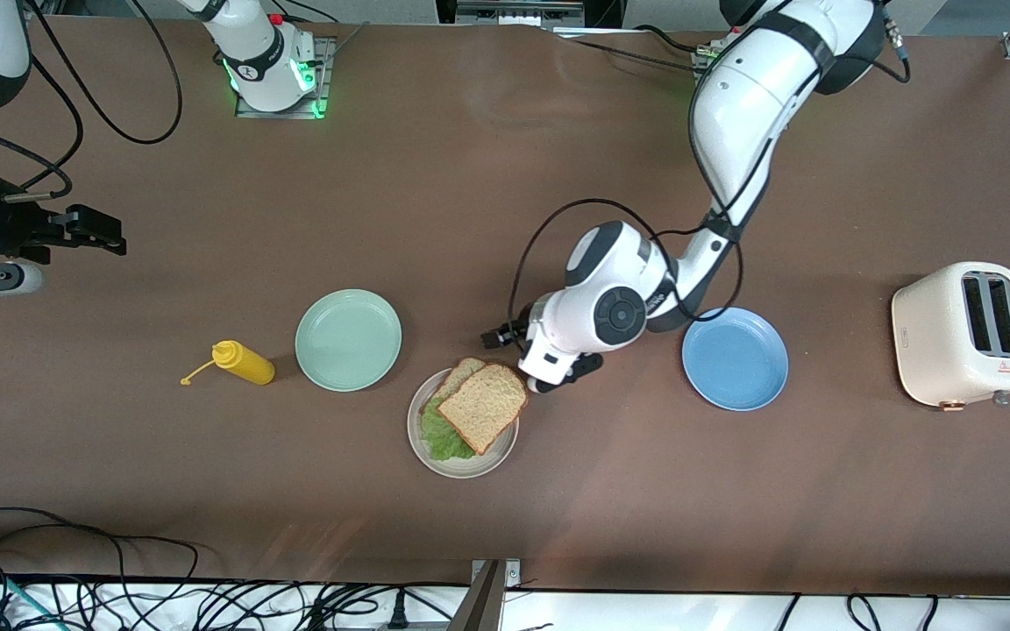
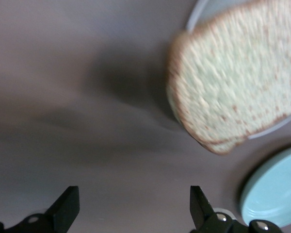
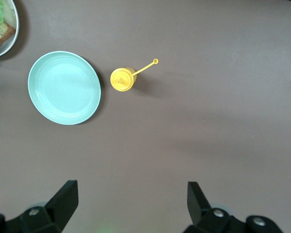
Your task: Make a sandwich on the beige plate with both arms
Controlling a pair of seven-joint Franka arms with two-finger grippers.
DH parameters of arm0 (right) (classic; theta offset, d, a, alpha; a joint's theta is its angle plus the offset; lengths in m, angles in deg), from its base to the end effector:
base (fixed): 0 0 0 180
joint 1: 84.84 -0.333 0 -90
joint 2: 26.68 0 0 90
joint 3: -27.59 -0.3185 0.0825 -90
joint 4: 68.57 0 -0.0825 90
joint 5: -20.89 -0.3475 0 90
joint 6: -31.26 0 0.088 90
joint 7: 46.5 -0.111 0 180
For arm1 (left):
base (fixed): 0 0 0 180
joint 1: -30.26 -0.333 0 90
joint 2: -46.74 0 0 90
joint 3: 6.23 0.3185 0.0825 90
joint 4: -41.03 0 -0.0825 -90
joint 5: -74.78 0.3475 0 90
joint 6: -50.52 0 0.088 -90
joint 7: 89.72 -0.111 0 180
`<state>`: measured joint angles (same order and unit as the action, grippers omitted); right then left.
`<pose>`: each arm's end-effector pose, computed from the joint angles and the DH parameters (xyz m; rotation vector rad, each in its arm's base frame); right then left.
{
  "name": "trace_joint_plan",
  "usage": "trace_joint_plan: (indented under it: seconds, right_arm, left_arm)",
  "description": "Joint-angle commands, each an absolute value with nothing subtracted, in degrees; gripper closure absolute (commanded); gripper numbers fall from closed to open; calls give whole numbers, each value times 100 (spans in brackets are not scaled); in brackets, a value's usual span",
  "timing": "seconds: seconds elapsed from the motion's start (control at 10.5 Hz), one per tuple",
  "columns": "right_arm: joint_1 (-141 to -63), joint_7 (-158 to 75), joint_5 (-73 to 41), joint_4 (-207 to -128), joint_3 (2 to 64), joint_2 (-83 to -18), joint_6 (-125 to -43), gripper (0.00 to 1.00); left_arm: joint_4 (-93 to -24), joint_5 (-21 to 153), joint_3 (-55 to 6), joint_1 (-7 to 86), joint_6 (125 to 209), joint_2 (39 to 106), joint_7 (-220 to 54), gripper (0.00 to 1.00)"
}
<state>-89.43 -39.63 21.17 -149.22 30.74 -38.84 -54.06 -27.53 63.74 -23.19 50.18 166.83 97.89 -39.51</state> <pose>0.5713 0.0172 0.5710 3.1163 0.2270 -0.2050 0.6106 -0.3934 0.2731 2.7737 0.5985 -0.4255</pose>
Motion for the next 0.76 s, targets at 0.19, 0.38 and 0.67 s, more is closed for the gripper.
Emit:
trace_joint_plan:
  seconds: [0.19, 0.38, 0.67]
  right_arm:
    - [-8932, -3956, 2010, -14881, 3110, -3872, -5241, 0]
    - [-8941, -3965, 2001, -14951, 3101, -3828, -5241, 0]
    - [-8950, -3965, 2001, -15355, 3101, -3547, -5487, 0]
  left_arm:
    - [-2875, 7274, -2258, 4022, 15226, 8553, -4031, 0]
    - [-2875, 7346, -2241, 3512, 14267, 7894, -4836, 0]
    - [-2866, 7346, -2249, 2484, 13911, 7242, -6217, 0]
